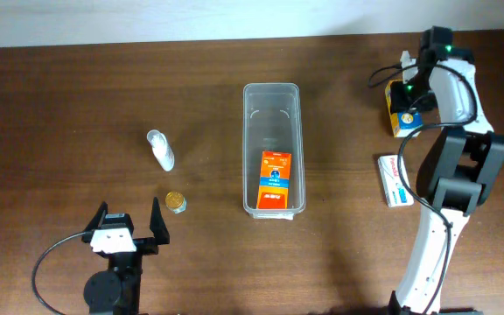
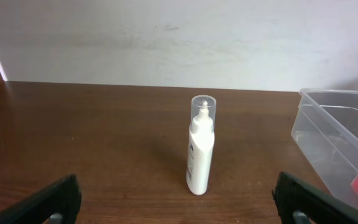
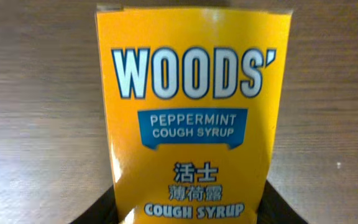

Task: Pack container
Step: 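Grasp the yellow WOODS' box with the right gripper and lift, then carry the yellow box over the container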

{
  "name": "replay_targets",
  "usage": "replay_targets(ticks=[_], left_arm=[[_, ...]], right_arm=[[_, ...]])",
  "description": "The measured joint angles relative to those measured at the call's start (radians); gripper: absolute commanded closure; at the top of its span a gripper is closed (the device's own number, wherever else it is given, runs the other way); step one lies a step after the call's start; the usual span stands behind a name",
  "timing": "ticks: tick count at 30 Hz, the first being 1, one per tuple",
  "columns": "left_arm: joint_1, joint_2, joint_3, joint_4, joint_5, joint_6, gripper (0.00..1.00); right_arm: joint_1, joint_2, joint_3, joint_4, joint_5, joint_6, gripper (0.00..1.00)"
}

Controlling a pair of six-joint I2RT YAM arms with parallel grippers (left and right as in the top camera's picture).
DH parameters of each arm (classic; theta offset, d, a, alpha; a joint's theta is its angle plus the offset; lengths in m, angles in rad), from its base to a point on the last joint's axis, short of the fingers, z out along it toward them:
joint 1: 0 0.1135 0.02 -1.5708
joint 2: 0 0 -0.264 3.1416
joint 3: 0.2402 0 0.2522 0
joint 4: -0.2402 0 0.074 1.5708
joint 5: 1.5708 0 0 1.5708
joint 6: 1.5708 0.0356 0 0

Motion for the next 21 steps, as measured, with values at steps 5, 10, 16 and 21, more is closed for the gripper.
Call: replay_targets(ticks=[5,10,16,21], left_arm=[[0.000,0.000,0.000,0.000,0.000,0.000,0.01],[0.000,0.000,0.000,0.000,0.000,0.000,0.01],[0.000,0.000,0.000,0.000,0.000,0.000,0.01],[0.000,0.000,0.000,0.000,0.000,0.000,0.01]], right_arm=[[0.000,0.002,0.181,-0.181,-0.067,0.008,0.60],[0.002,0.002,0.402,-0.380,-0.127,0.055,0.60],[0.031,0.000,0.597,-0.562,-0.160,0.116,0.64],[0.095,-0.021,0.608,-0.563,-0.163,0.164,0.60]])
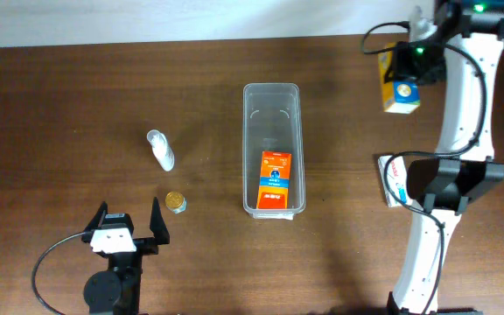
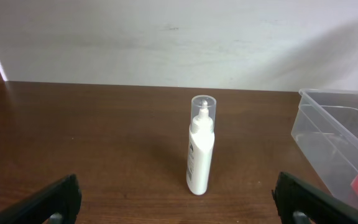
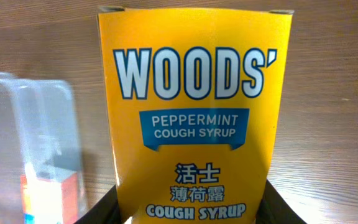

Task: Pack container
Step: 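Carry the yellow box over the container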

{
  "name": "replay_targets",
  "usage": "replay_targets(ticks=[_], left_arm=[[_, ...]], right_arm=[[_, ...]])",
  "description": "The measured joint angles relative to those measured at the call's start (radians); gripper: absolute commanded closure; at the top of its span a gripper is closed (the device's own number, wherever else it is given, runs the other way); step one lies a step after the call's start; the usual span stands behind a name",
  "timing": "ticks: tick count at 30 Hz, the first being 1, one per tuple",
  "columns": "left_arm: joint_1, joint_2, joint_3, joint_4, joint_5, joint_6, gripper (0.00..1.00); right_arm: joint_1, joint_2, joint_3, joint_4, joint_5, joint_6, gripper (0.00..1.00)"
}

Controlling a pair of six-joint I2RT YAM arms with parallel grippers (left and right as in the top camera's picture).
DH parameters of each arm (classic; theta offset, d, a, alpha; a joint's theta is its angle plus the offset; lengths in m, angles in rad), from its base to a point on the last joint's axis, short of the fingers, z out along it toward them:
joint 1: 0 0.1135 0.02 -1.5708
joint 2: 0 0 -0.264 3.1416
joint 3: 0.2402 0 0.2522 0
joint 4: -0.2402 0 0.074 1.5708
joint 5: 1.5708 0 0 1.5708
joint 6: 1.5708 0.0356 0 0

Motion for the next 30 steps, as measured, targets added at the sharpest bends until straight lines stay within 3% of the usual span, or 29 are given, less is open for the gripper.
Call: replay_targets(ticks=[16,22,30], left_arm=[[0.000,0.000,0.000,0.000,0.000,0.000,0.01],[0.000,0.000,0.000,0.000,0.000,0.000,0.01],[0.000,0.000,0.000,0.000,0.000,0.000,0.01]], right_arm=[[0.415,-0.300,-0.022,0.000,-0.001,0.230,0.55],[0.583,-0.341,-0.181,0.000,0.018,0.369,0.53],[0.682,-0.334,-0.396,0.004,0.089,0.578,0.55]])
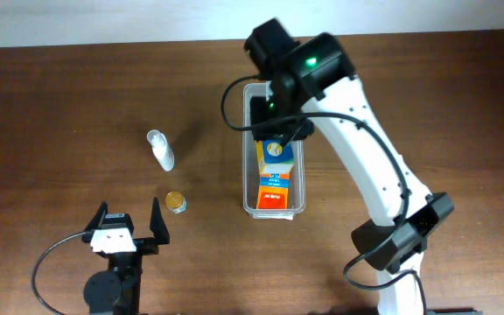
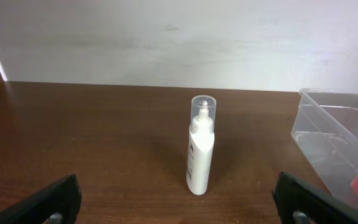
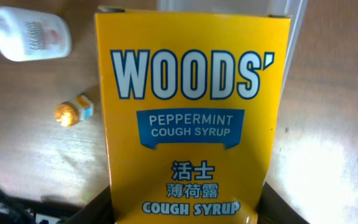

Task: Pack container
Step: 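Carry the yellow box over the container, then lower the yellow box into the container beside the orange box and release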

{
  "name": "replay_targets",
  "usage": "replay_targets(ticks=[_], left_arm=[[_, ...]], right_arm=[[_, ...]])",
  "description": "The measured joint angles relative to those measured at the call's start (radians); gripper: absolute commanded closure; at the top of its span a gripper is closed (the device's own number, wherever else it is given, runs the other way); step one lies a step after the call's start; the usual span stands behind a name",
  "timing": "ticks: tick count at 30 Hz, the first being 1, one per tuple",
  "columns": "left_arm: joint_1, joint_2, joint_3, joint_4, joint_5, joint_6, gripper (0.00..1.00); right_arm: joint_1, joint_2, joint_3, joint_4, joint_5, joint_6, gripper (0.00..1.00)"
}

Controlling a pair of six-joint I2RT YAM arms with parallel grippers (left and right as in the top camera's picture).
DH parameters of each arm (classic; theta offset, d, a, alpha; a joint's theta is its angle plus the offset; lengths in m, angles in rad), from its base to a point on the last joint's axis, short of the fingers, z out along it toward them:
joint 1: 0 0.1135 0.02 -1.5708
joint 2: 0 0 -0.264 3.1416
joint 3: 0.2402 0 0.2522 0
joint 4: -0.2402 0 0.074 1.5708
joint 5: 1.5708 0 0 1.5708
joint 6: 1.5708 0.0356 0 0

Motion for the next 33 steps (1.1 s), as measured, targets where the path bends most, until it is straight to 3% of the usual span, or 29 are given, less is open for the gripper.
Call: replay_targets(ticks=[13,22,33], left_arm=[[0.000,0.000,0.000,0.000,0.000,0.000,0.01],[0.000,0.000,0.000,0.000,0.000,0.000,0.01],[0.000,0.000,0.000,0.000,0.000,0.000,0.01]], right_arm=[[0.060,0.000,-0.277,0.189,0.079,0.179,0.54],[0.054,0.002,-0.489,0.336,0.127,0.142,0.53],[0.033,0.003,-0.507,0.412,0.154,0.086,0.53]])
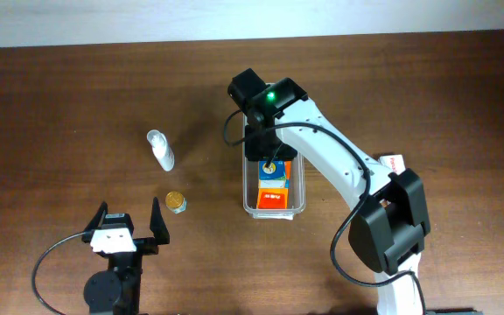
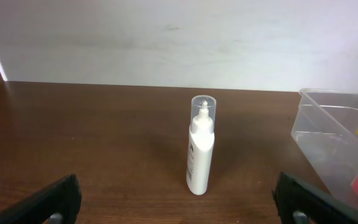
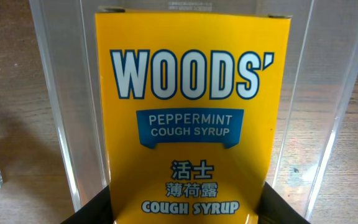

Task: Pack container
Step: 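Lower the yellow box into the container beside the orange box and release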

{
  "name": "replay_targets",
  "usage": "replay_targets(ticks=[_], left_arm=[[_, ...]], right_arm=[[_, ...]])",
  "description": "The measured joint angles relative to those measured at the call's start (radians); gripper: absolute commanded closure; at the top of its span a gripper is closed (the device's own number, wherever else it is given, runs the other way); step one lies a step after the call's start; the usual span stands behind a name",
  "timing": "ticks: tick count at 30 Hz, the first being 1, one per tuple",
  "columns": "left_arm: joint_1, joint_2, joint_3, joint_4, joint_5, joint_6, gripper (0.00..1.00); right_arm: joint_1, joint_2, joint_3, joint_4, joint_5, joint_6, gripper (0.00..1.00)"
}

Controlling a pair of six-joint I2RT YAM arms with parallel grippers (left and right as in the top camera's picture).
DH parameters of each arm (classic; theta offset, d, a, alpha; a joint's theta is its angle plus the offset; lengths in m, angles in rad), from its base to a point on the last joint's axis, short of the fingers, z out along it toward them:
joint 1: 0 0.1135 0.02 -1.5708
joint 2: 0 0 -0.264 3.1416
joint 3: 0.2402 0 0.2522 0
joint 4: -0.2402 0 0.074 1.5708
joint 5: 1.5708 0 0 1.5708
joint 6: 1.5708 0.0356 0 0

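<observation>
My right gripper (image 1: 268, 150) is shut on a yellow Woods' cough syrup box (image 3: 191, 118) and holds it over the middle of the clear plastic container (image 1: 246, 197). In the right wrist view the container's walls (image 3: 61, 112) show on both sides behind the box. An orange box (image 1: 275, 198) lies in the container's near end. My left gripper (image 1: 129, 229) stands open at the table's front left. In its own view it (image 2: 178, 214) faces a white bottle (image 2: 201, 152). That view also catches the yellow box at the container (image 2: 328, 118).
The white bottle (image 1: 160, 150) lies left of the container, with a small gold-capped jar (image 1: 175, 202) nearer the front. A white and red box (image 1: 394, 163) lies right of the container, partly under the right arm. The table is dark wood.
My right gripper has moved with the yellow box from the container's far end to lower over its middle. The left arm, bottle and jar have not moved.
My right gripper was shut on the yellow box on the table at the far right. Then it held the box lifted near the back right edge. Then the box was over the container's far end, and now it is over the container's middle.
</observation>
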Motion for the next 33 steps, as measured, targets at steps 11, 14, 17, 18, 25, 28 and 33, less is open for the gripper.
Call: replay_targets(ticks=[11,14,17,18,25,28,33], left_arm=[[0.000,0.000,0.000,0.000,0.000,0.000,0.00],[0.000,0.000,0.000,0.000,0.000,0.000,0.01],[0.000,0.000,0.000,0.000,0.000,0.000,0.00],[0.000,0.000,0.000,0.000,0.000,0.000,0.01],[0.000,0.000,0.000,0.000,0.000,0.000,0.01],[0.000,0.000,0.000,0.000,0.000,0.000,0.01],[0.000,0.000,0.000,0.000,0.000,0.000,0.01]], right_arm=[[0.000,0.001,-0.096,0.038,-0.001,-0.007,0.52],[0.000,0.001,-0.113,0.060,-0.001,-0.011,0.52],[0.000,0.001,-0.126,0.090,-0.003,-0.013,0.52],[0.000,0.001,-0.131,0.095,-0.006,-0.014,0.52],[0.000,0.001,-0.135,0.111,-0.017,-0.014,0.49],[0.000,0.001,-0.135,0.111,-0.024,-0.014,0.49],[0.000,0.001,-0.135,0.109,-0.051,-0.013,0.48]])
